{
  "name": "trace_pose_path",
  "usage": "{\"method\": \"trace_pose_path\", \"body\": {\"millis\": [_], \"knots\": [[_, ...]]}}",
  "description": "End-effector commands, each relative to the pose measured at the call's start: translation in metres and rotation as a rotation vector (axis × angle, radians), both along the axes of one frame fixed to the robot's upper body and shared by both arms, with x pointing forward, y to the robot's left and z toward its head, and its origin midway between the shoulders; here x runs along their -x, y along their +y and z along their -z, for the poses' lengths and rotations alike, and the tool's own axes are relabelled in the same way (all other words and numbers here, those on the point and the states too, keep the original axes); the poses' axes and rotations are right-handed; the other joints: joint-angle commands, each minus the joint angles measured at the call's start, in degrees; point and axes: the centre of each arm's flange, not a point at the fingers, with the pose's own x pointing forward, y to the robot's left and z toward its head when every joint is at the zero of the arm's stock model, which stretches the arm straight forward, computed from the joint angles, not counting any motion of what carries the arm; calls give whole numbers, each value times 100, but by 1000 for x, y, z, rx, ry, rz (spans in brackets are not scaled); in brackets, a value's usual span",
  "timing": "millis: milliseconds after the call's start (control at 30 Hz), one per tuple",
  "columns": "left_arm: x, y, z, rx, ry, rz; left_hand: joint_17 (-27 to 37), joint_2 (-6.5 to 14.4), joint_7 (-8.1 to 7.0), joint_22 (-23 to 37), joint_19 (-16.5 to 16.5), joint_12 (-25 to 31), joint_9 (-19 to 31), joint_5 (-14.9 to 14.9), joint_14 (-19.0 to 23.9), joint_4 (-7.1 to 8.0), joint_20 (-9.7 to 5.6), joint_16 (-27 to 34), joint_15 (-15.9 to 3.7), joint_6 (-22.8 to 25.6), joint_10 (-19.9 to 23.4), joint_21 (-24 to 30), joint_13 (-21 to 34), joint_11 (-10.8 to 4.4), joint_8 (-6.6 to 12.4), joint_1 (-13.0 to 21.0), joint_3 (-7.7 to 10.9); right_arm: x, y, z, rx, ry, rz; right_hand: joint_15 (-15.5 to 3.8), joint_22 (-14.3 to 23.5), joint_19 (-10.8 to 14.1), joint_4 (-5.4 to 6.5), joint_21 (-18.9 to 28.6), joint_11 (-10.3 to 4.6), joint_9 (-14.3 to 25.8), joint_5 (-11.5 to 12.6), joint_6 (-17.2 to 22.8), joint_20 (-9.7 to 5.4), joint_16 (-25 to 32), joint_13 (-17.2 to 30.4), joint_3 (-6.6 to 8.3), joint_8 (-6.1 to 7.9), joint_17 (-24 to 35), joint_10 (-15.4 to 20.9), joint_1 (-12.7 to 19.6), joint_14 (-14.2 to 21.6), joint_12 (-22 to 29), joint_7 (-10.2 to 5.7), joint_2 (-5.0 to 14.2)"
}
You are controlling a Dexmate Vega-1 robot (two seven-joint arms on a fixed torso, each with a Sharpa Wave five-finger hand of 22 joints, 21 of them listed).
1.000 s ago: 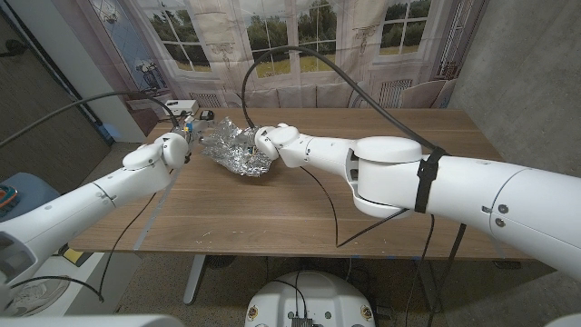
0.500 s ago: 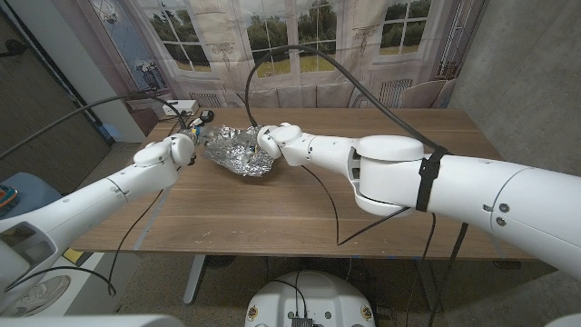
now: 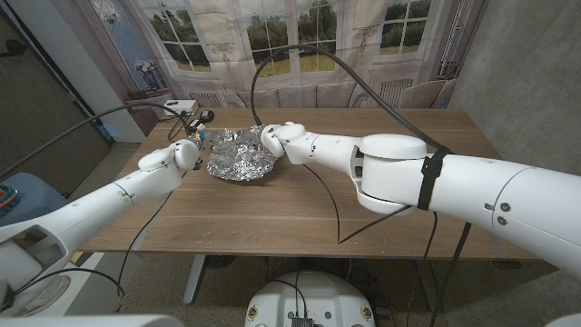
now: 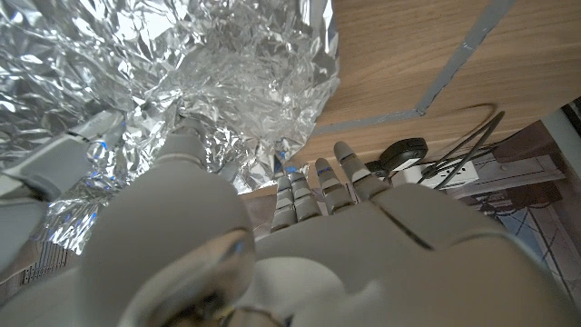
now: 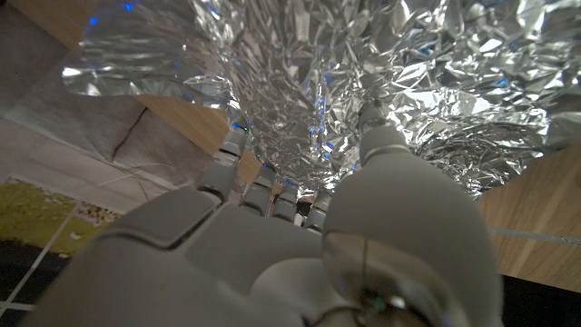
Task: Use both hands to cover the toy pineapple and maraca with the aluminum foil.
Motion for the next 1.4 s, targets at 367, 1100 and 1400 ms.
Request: {"method": "trace_pose_path", "body": {"millis": [367,1100,1400], "knots": [[2,-20,9,13,-143,38,12,99,-96,33,275,135,17,155,234,-47,-49,76,-260,191,178,-21,-4,-87,99,200,-17,-21,-38,9,-293,191,47,-157,1,559,-149,78,101,-6,77,-698,-375,12,38,26,-302,-9,-117,526,124,-130,-4,54],[-3,-34,20,-7,-159,-25,-28,1164,-92,118,1496,390,28,171,1352,-313,-463,173,-626,583,954,349,-59,-255,163,1613,506,-34,-69,16,-462,352,51,-257,7,1119,-26,54,260,6,33,-1231,-984,-6,59,-282,-274,12,-507,721,148,-218,788,-29],[-3,-35,31,21,-182,-29,-44,881,-12,136,1699,400,32,57,1553,-240,-472,134,-639,658,1074,462,-78,-245,168,1458,309,-34,-73,18,-505,352,-11,-468,38,1791,-13,206,321,31,24,-376,-1377,177,68,-457,4,42,130,907,613,16,969,-15]]}}
